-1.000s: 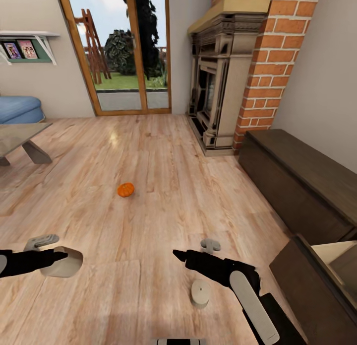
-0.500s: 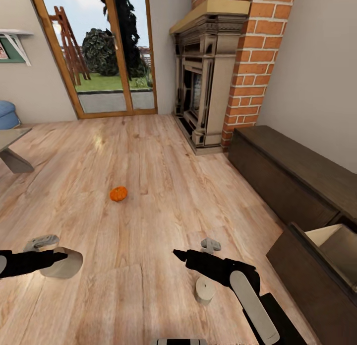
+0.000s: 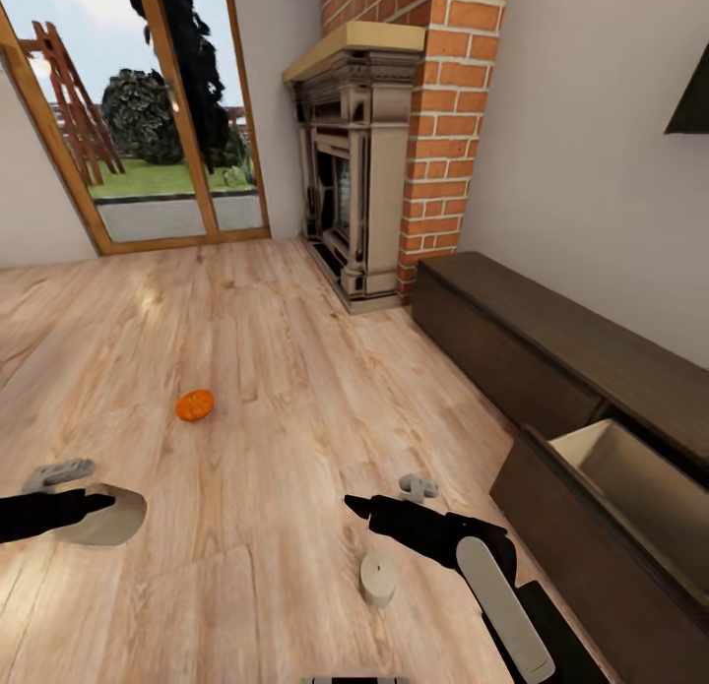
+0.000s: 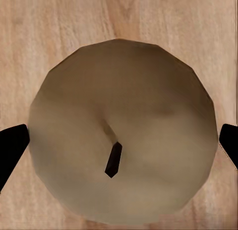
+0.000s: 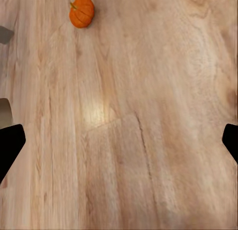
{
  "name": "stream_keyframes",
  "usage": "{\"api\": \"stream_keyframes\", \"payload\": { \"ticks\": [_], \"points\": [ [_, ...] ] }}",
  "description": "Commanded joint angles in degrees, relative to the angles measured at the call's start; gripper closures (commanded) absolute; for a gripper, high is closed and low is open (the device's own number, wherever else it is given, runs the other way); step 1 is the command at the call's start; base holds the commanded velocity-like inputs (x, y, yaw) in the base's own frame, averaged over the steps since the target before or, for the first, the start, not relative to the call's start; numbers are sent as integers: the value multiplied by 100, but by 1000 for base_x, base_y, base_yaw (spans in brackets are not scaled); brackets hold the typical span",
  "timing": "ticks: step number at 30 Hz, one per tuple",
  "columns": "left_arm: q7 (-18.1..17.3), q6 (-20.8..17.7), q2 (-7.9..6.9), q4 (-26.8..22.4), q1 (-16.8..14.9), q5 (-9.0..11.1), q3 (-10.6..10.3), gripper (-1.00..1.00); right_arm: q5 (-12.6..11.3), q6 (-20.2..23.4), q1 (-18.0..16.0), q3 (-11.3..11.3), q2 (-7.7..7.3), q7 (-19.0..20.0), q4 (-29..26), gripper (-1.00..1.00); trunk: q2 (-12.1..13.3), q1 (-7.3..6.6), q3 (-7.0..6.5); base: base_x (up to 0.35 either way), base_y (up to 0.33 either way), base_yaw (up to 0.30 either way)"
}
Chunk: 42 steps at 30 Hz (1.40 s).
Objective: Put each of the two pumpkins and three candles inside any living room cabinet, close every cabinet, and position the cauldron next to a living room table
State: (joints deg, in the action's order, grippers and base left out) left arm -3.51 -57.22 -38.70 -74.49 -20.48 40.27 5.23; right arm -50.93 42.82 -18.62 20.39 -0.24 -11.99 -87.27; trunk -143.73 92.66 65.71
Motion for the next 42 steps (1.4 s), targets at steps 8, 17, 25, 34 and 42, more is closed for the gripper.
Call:
{"api": "stream_keyframes", "payload": {
  "ticks": [8, 17, 25, 34, 42],
  "points": [
    [-35, -40, -148, 5, 28, 528, 46, 100, -58, 9, -2, 9, -2, -58, 15, -100, 9, -21, -173, 0, 0, -280],
    [-34, -39, -1010, -22, 475, 2416, -21, 100, -58, 10, -5, 1, 4, -115, 74, -100, 21, -45, -372, 0, 0, -275],
    [49, 1, -1037, -55, 507, 2466, -456, 100, -58, 1, -5, 3, 6, -789, 146, -100, 32, -65, -545, 0, 0, -120],
    [1224, 70, -520, -486, 458, 2387, -760, 100, -58, 7, -4, 8, 6, -889, 149, -100, 44, -89, -716, 0, 0, -5],
    [2965, 68, 541, -989, 416, 2385, -781, 100, -55, 3, -4, 9, -2, -891, 135, -100, 46, -94, -740, 0, 0, 0]
  ]
}}
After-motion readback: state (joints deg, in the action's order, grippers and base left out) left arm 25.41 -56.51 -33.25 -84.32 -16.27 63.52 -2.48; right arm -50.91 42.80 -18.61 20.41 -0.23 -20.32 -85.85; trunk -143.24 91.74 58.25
